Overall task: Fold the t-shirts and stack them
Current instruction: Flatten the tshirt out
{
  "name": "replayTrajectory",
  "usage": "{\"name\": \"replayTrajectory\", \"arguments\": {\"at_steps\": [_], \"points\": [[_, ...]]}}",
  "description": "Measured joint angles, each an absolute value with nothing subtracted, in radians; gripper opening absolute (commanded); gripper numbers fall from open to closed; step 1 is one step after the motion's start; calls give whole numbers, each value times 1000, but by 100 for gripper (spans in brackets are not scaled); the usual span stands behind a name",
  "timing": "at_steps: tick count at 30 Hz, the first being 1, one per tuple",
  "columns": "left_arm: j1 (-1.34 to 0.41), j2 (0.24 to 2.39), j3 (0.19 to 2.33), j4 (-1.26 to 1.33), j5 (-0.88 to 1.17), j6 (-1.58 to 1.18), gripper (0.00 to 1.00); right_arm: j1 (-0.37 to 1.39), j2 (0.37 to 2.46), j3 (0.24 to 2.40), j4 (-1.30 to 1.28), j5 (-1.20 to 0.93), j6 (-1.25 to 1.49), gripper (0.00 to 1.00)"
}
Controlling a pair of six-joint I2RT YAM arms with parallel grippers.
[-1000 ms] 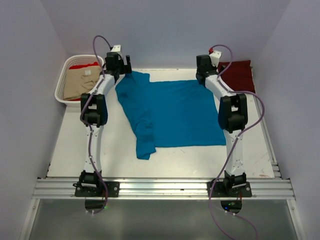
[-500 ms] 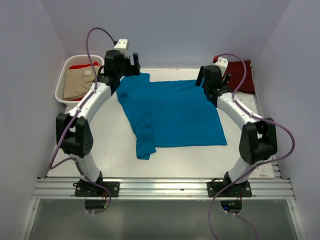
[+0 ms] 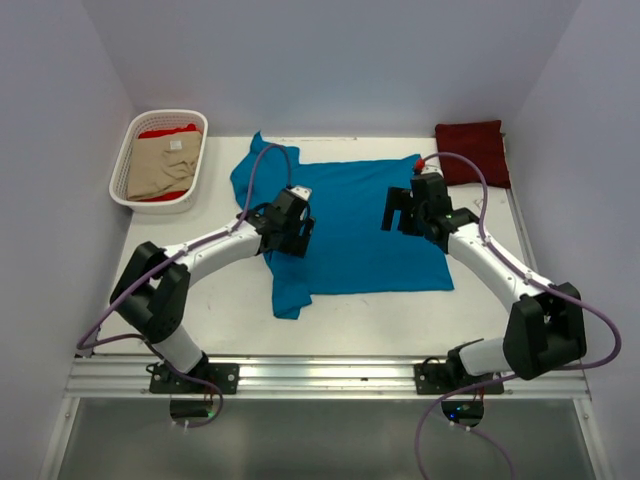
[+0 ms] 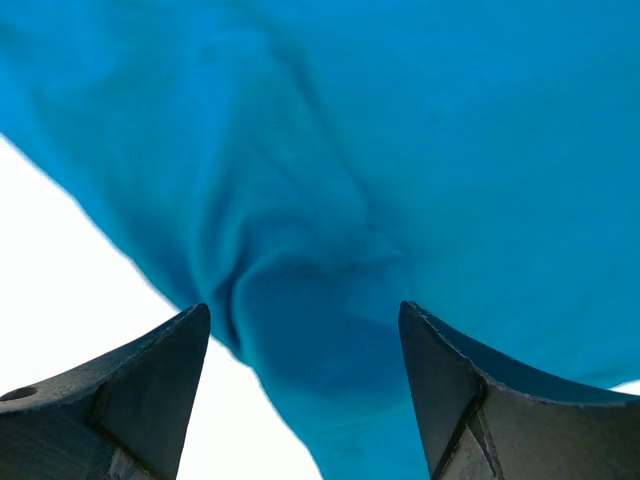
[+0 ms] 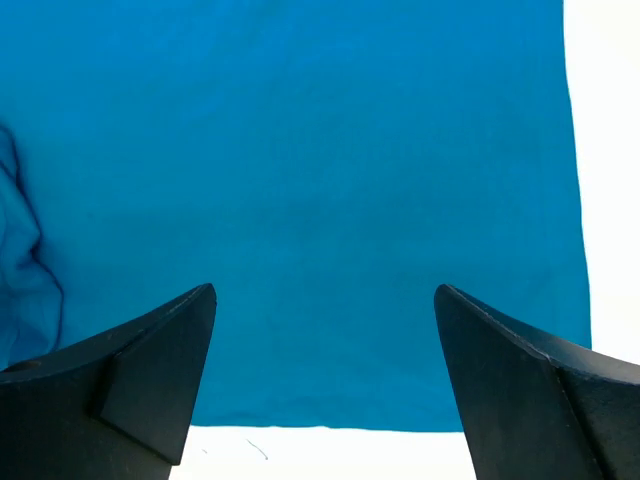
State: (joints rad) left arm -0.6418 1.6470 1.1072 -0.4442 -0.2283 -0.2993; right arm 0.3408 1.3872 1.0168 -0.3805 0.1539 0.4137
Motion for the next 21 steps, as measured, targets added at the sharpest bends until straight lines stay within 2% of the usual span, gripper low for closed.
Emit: {"name": "replayTrajectory", "arguments": {"at_steps": [6,8,9,11,12,13,17,21], "points": [[-648,1647,1102,-450,-300,-324,79,340,1387,1009,-408,115,432,83],[-652,1647,1102,-449,-308,-326,79,340,1388,1003,-408,113,438,76],[-656,1647,1102,-447,-313,-327,79,340,1391,999,-408,113,442,63],[-665,1650,1102,-442,-320,-327,79,340,1416,999,-407,113,451,46],[-671,1653,1103,-437,-323,-328,78,340,1438,999,-407,113,461,9],[-678,1657,1103,-435,-324,-329,78,340,1467,999,-410,112,465,0],[-710,1679,1103,-435,-330,-331,76,340,1576,993,-423,102,503,0],[-729,1681,1103,-434,-335,-331,76,340,1596,962,-435,89,529,0]]}}
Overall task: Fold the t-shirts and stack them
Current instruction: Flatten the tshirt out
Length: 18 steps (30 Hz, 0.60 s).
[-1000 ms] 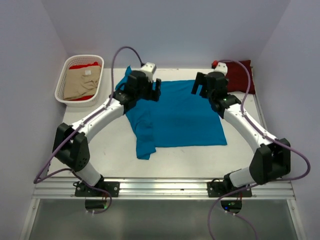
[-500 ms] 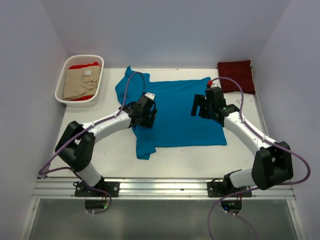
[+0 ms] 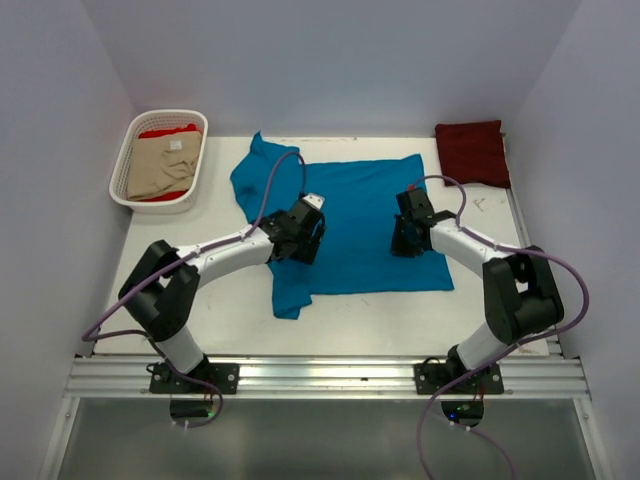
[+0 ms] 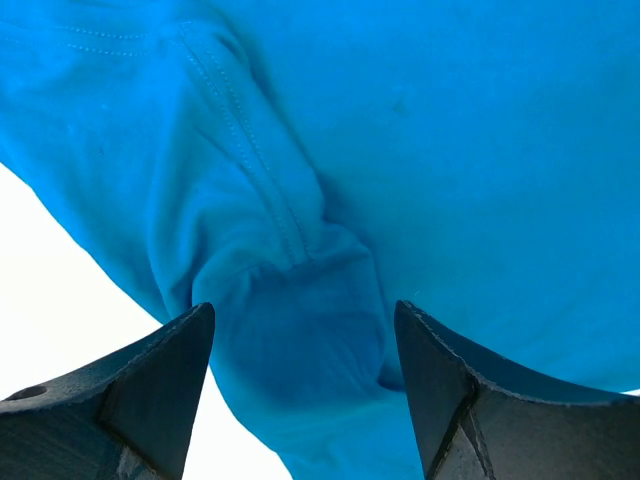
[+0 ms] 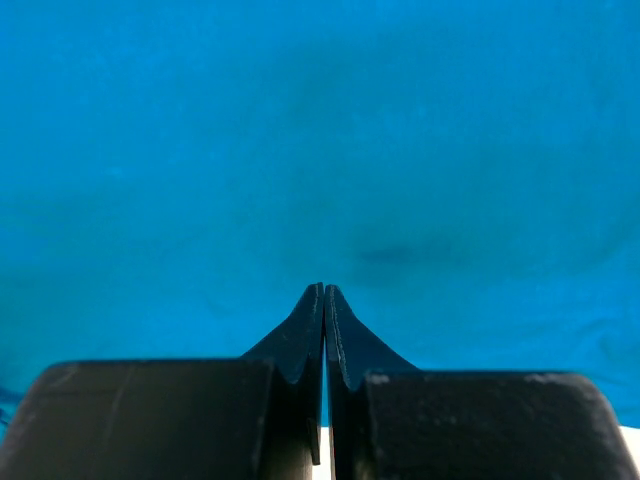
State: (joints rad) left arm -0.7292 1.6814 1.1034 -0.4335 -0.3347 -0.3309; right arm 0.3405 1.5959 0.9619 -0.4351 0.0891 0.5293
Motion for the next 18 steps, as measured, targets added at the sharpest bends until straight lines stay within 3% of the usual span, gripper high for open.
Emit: {"name": "replayTrajectory", "arguments": {"at_steps": [10,15,18], "points": [[-732,1761,1103,-427,-367,-332,70,340,1596,928,-435,91,556,0],[-732,1810,1109,-423,-376,-342,52,340,1596,906,-435,91,562,0],[-734,1813,1109,-420,-375,-361,29,340,1596,895,-434,94,561,0]]}}
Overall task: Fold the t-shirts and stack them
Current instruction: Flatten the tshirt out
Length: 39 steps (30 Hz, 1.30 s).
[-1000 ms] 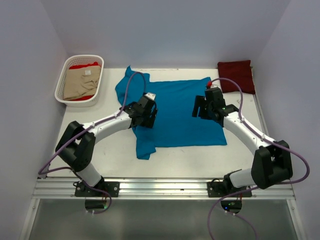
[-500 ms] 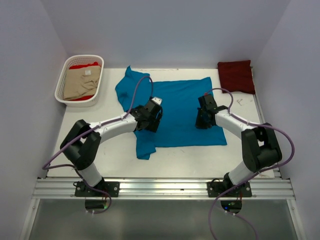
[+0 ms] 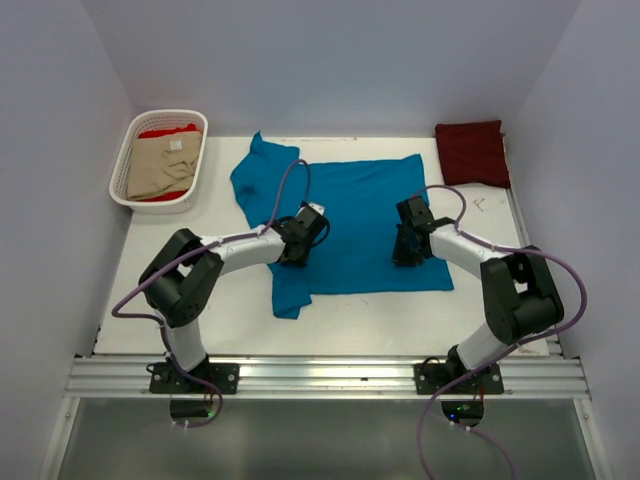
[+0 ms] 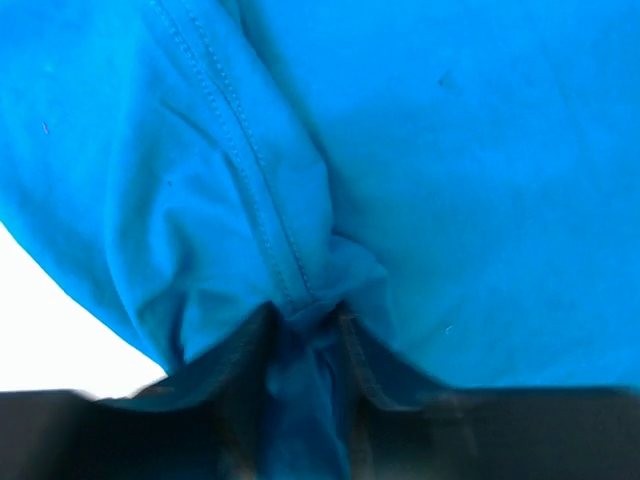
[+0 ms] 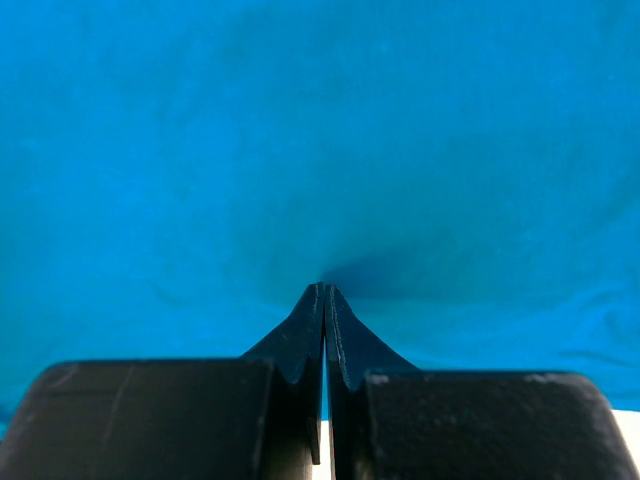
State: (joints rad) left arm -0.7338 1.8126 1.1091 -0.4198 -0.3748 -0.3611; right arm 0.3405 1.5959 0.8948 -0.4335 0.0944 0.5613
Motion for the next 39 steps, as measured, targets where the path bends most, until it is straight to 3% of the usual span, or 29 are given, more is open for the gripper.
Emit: {"name": "replayTrajectory", "arguments": {"at_steps": [2,7,16,17,19,25,26,27,28,31,32,33,35,39], "points": [[-734,1812,1109,-424,-377,-364,22,340,1596,889,-434,95,561,0],[-734,1767,1088,-447,-403,-397,27,340,1597,879,-433,99,561,0],[-734,1499,965,-526,-496,-504,27,340,1598,875,-430,111,561,0],[-734,1480,951,-537,-505,-515,24,340,1598,875,-430,111,561,0],[-733,1458,924,-551,-518,-540,0,340,1598,875,-430,112,561,0],[-733,1403,814,-517,-471,-527,0,340,1598,875,-430,113,561,0],[-734,1386,808,-505,-455,-514,3,340,1599,875,-430,112,561,0],[-734,1375,808,-486,-440,-503,13,340,1600,875,-429,112,561,0],[-734,1371,813,-461,-427,-486,32,340,1602,875,-428,112,561,0],[-735,1385,838,-386,-384,-435,45,340,1604,875,-426,112,561,0],[-736,1393,845,-360,-366,-418,44,340,1604,875,-426,112,561,0],[-737,1402,849,-335,-347,-402,22,340,1604,875,-426,112,561,0],[-741,1428,860,-283,-307,-373,0,340,1604,875,-426,112,561,0],[-744,1530,908,-229,-242,-321,0,340,1608,877,-426,111,561,0]]}}
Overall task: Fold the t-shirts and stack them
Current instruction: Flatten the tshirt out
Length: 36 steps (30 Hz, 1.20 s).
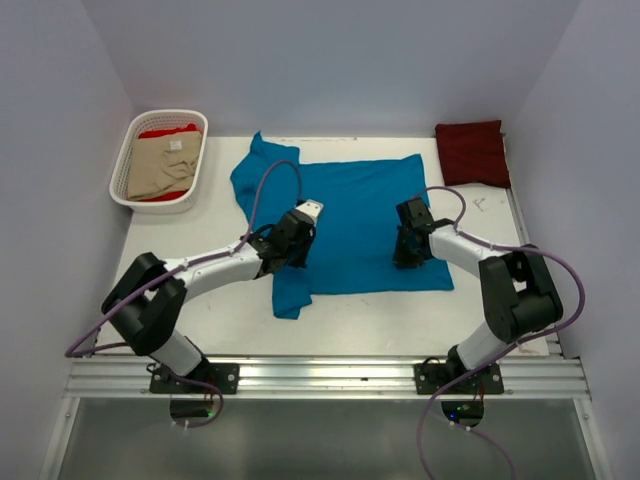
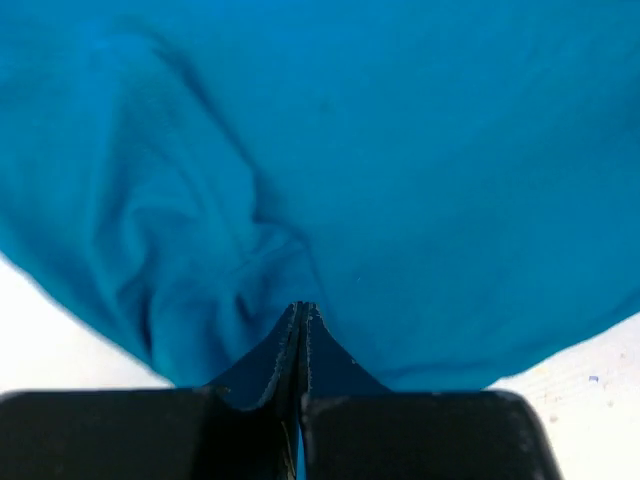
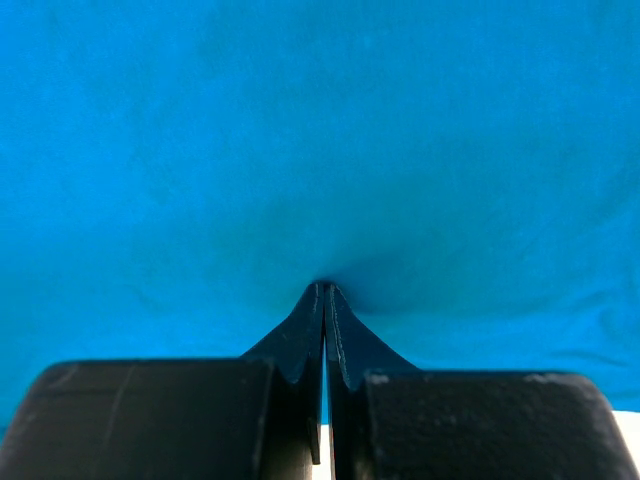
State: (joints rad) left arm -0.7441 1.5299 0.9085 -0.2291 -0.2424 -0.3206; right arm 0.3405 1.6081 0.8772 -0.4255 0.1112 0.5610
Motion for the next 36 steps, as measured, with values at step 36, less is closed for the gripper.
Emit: {"name": "replayTrajectory", "arguments": {"at_steps": [36], "points": [[-602,1876,1129,-109,-239,-323,0,353,2124,1541,-403,-190,520,0]]}}
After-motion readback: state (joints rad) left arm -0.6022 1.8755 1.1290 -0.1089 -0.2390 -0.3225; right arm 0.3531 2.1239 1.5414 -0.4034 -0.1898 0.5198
